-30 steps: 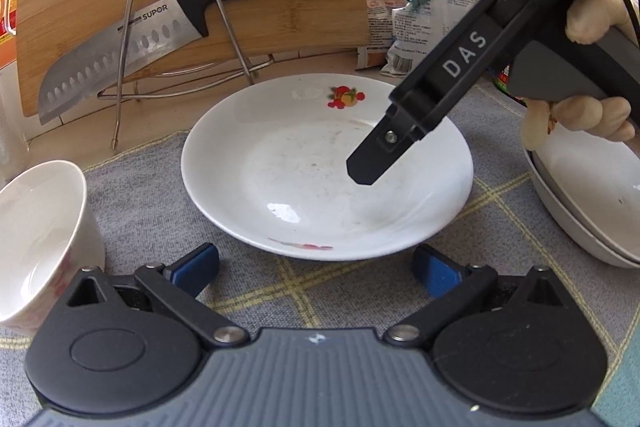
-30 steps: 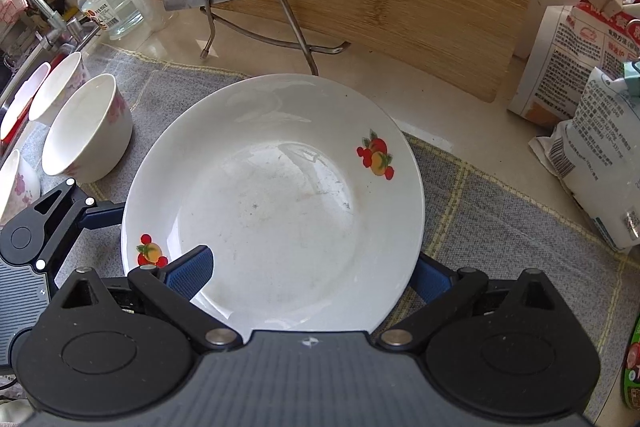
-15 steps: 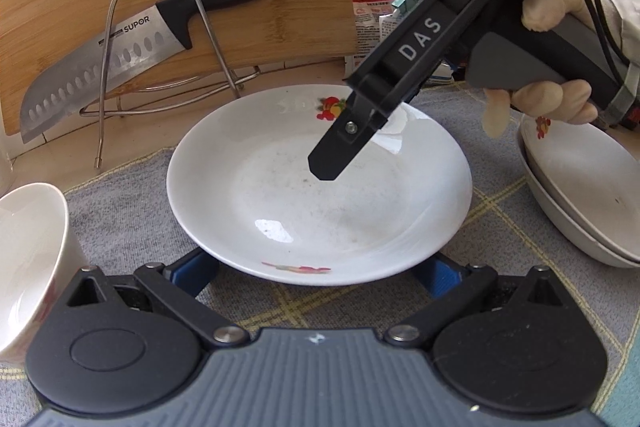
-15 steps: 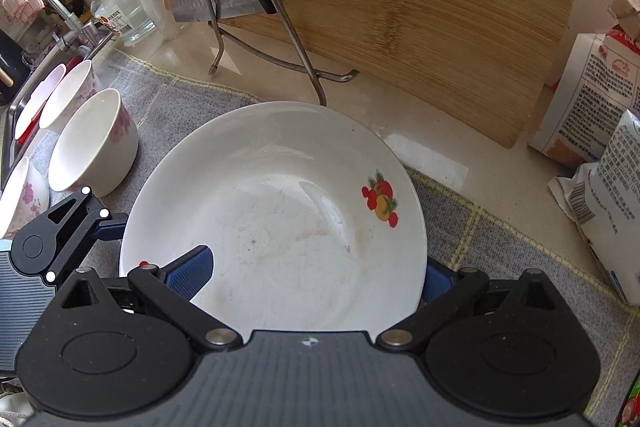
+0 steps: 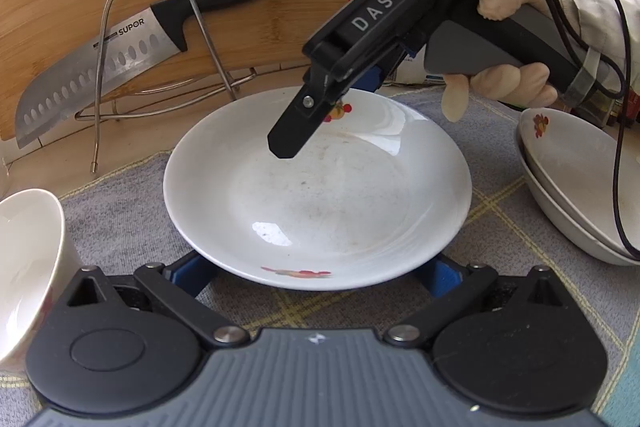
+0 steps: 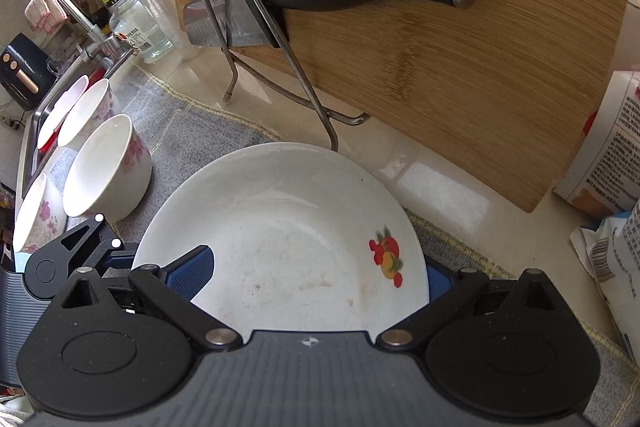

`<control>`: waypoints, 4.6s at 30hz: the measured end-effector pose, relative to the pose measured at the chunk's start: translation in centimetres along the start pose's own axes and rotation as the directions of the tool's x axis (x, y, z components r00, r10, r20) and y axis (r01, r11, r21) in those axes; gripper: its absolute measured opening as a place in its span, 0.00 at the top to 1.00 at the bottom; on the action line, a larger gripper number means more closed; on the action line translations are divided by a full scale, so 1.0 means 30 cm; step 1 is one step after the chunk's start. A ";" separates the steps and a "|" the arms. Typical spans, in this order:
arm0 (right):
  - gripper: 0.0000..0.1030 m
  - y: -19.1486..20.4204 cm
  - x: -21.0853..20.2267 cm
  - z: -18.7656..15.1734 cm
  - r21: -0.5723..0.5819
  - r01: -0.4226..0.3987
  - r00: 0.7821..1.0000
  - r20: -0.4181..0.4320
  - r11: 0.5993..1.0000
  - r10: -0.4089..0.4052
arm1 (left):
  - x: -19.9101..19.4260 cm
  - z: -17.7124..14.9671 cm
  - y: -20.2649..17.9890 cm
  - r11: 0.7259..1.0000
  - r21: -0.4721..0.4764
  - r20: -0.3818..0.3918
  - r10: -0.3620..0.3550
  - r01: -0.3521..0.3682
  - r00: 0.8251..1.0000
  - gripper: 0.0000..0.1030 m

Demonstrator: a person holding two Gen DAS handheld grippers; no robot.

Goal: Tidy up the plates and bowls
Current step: 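Lift the white flower plate with the right tool off the towel, then carry the white flower plate with the right tool over the plate stack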

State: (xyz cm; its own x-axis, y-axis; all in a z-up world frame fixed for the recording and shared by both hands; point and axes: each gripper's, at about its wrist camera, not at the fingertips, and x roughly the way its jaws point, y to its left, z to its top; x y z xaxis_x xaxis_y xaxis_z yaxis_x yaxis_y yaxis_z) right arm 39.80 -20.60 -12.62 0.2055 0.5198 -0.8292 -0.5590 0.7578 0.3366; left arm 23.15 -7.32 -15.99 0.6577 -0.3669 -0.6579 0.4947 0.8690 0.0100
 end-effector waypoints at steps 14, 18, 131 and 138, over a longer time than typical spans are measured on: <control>0.04 -0.017 -0.008 0.006 -0.012 -0.017 1.000 0.021 1.000 0.018 | 0.000 0.000 0.000 1.000 0.010 -0.003 -0.007 0.007 1.000 0.00; 0.04 -0.020 -0.011 0.004 -0.012 -0.024 0.999 0.021 1.000 0.025 | 0.000 0.002 0.000 1.000 0.010 -0.005 -0.006 0.006 1.000 0.00; 0.04 0.113 -0.590 -0.724 0.301 0.133 0.968 0.167 0.944 -0.189 | -0.293 0.018 -0.487 0.902 0.312 -0.070 -0.293 0.300 0.954 0.01; 0.04 0.079 -0.592 -0.748 0.327 0.138 0.967 0.159 0.935 -0.198 | -0.265 0.029 -0.499 0.892 0.315 -0.091 -0.312 0.324 0.946 0.01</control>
State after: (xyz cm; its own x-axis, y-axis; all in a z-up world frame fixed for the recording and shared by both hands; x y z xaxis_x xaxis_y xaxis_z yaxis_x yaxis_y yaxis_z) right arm 16.79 -36.89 -7.10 0.4372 0.4151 -0.7978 -0.2313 0.9092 0.3463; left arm 11.02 -17.70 -10.25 0.4161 -0.5877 -0.6939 0.8334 0.5518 0.0325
